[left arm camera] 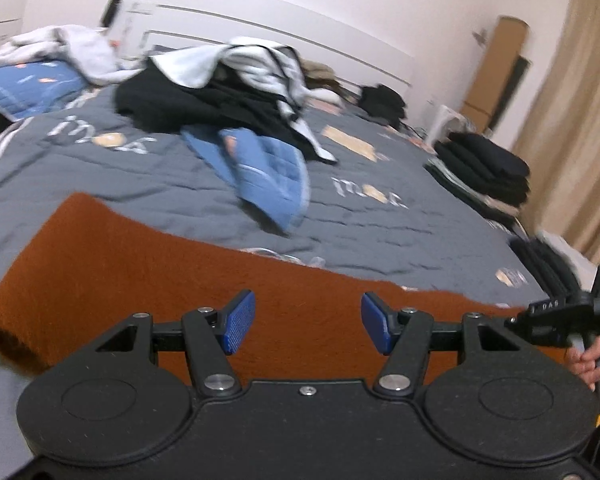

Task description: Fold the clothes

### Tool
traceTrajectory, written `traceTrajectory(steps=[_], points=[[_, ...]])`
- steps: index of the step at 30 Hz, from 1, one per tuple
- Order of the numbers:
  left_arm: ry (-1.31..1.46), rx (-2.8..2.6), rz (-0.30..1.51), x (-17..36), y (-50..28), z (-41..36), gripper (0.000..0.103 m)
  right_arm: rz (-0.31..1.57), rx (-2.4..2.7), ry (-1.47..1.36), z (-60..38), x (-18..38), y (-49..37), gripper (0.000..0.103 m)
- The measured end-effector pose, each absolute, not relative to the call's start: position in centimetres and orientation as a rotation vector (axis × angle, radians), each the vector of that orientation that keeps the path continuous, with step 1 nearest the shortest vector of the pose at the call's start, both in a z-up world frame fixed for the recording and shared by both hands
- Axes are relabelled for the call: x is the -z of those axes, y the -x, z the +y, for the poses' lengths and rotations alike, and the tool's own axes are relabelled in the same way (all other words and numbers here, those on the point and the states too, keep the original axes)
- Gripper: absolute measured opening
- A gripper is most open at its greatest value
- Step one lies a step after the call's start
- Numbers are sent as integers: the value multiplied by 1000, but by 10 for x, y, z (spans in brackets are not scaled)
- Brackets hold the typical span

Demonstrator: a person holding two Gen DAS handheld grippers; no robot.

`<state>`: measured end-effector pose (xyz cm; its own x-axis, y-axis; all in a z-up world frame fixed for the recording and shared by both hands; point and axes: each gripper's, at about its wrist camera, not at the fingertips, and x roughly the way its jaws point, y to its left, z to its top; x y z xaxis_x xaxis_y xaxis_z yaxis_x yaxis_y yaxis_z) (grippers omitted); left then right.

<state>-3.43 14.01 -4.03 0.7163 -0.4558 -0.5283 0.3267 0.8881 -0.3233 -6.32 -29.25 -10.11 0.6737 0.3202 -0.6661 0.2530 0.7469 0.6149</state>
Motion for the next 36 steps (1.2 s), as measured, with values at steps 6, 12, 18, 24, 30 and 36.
traceTrajectory(steps=[6,12,18,24,30,36], points=[[175,601,672,49,40,76,58,825,57,-748,-340,99,86,3],[130,768,680,54,49,7,58,807,141,-738,-387,96,104,3],[79,878,695,64,51,-46,58,783,229,-729,-439,89,126,3],[74,926,712,72,47,-77,58,759,323,-694,-493,78,148,3],[44,956,719,77,52,-90,58,750,423,-676,-550,76,165,3],[27,937,740,85,49,-91,58,733,506,-636,-589,73,182,3]])
